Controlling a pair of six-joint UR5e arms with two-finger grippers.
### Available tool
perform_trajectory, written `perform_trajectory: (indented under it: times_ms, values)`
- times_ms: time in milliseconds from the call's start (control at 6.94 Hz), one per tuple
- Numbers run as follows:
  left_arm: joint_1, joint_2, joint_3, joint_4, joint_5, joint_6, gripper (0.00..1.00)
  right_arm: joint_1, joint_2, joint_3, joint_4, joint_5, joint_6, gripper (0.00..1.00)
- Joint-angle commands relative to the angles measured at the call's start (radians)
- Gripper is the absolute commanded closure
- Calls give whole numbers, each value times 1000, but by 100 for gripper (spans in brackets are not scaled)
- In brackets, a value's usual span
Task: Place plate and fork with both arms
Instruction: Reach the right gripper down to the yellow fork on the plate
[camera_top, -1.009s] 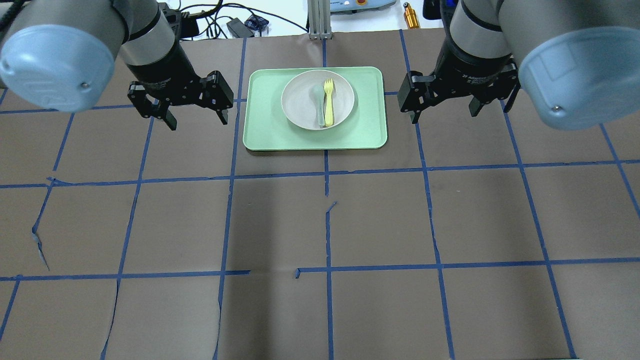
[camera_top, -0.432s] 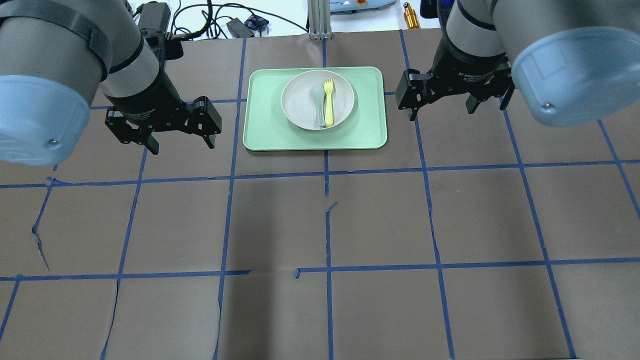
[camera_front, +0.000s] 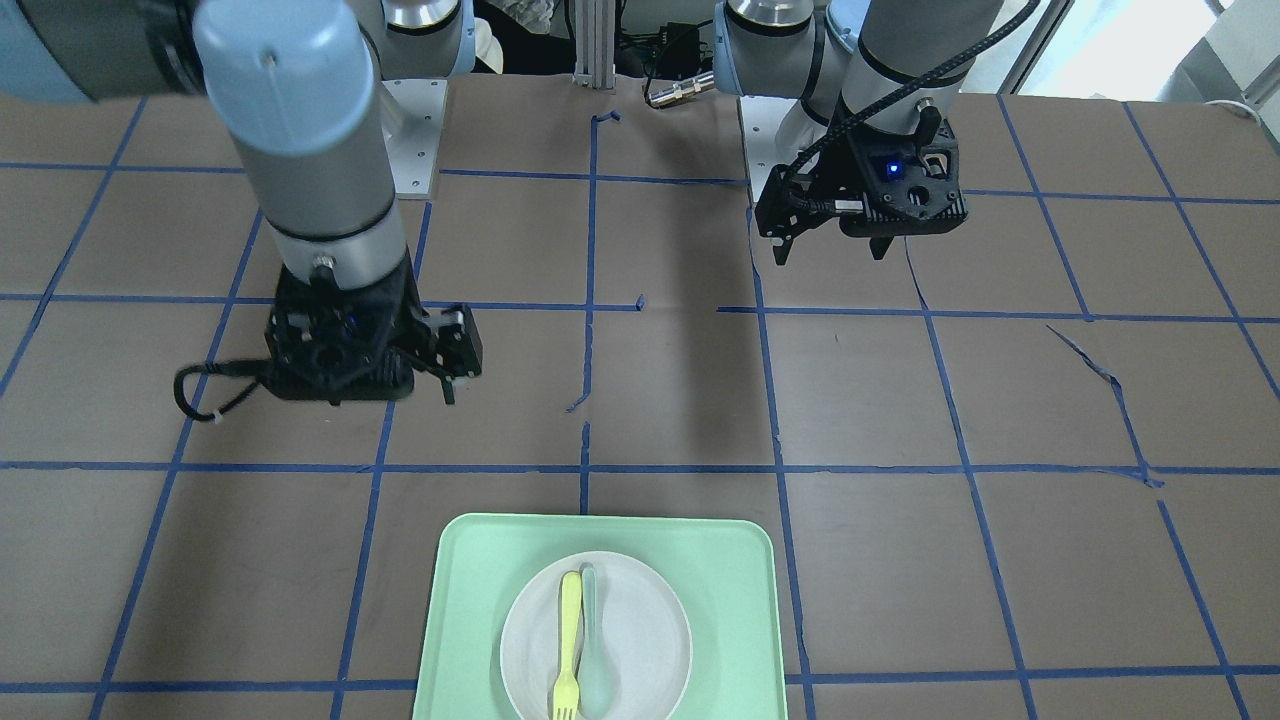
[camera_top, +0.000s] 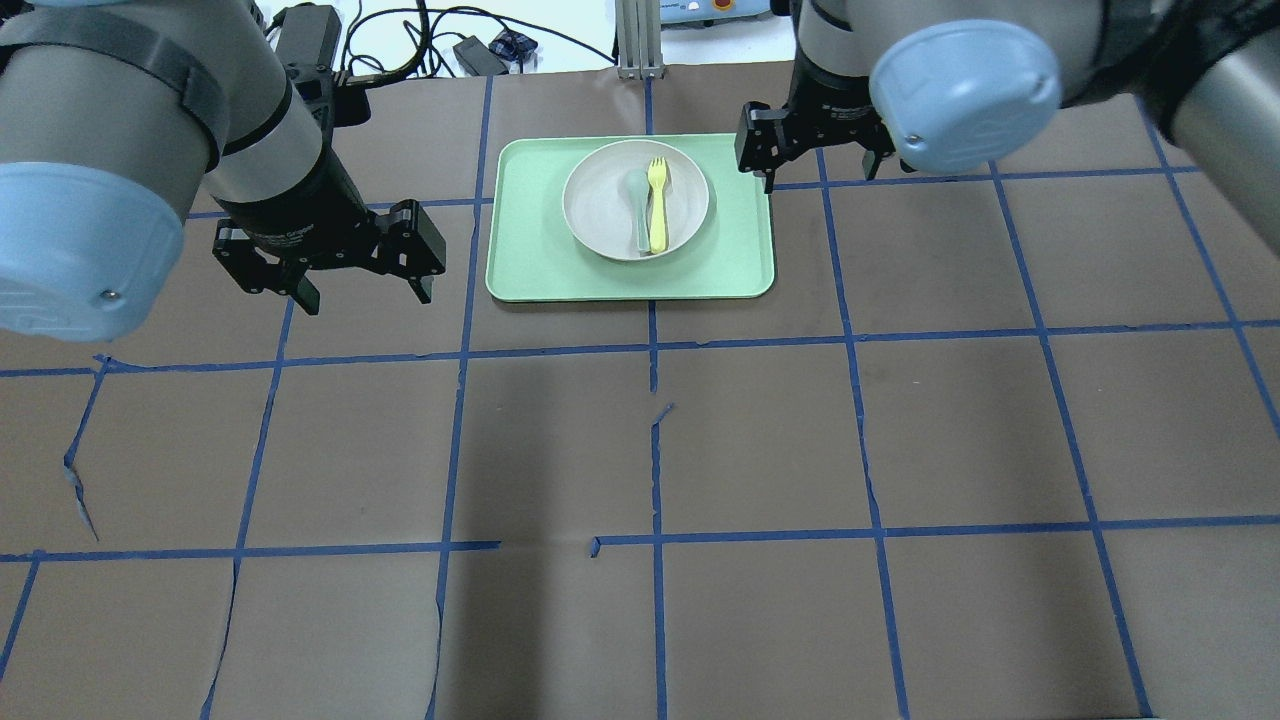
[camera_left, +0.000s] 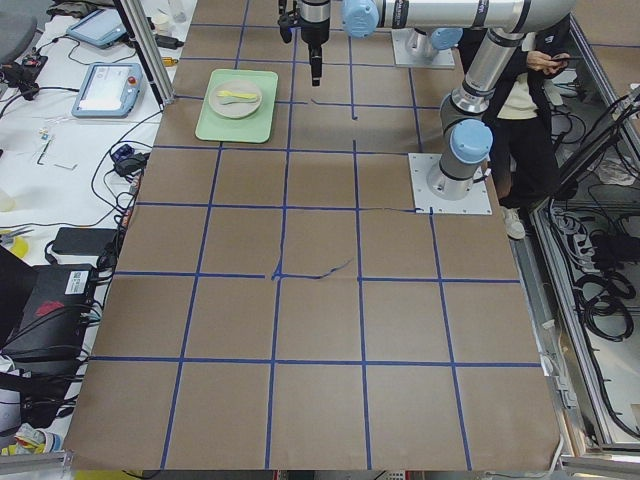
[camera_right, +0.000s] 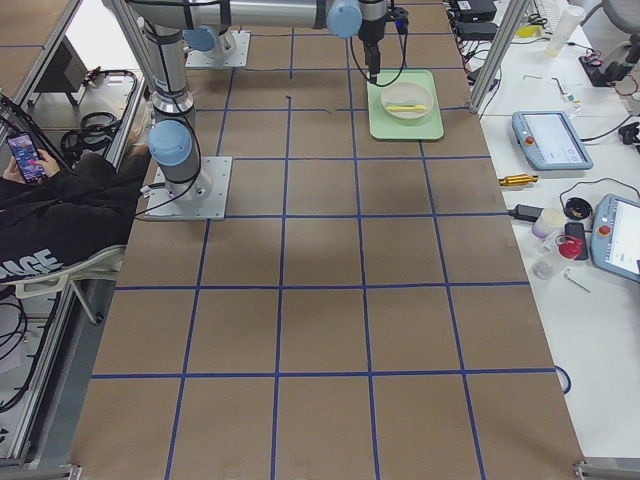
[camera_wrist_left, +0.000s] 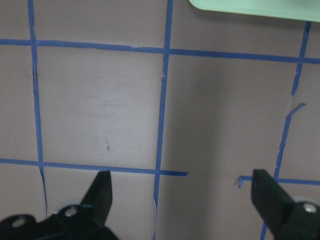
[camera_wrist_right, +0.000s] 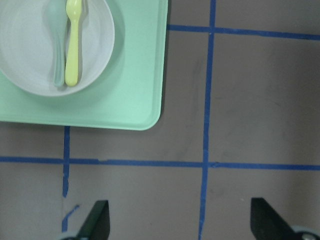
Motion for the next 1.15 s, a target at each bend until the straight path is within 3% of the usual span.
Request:
perform_trajectory:
  times_ms: [0, 144, 577, 721, 1009]
  values:
    - [0, -5, -2, 3, -1, -2, 0, 65, 268, -131, -169, -2, 163, 0]
    - [-2, -5, -2, 3, -1, -2, 0, 68, 345, -152, -235, 0, 194, 1]
    - [-2, 1, 0, 7, 0, -2, 0, 82, 424, -157, -329, 14, 179, 28]
    - [-2, -1, 0, 9, -1, -2, 0, 89, 431, -156, -329, 15, 179, 47]
    - [-2, -4, -2, 9, -1, -3, 0, 88, 450, -157, -332, 58, 170, 47]
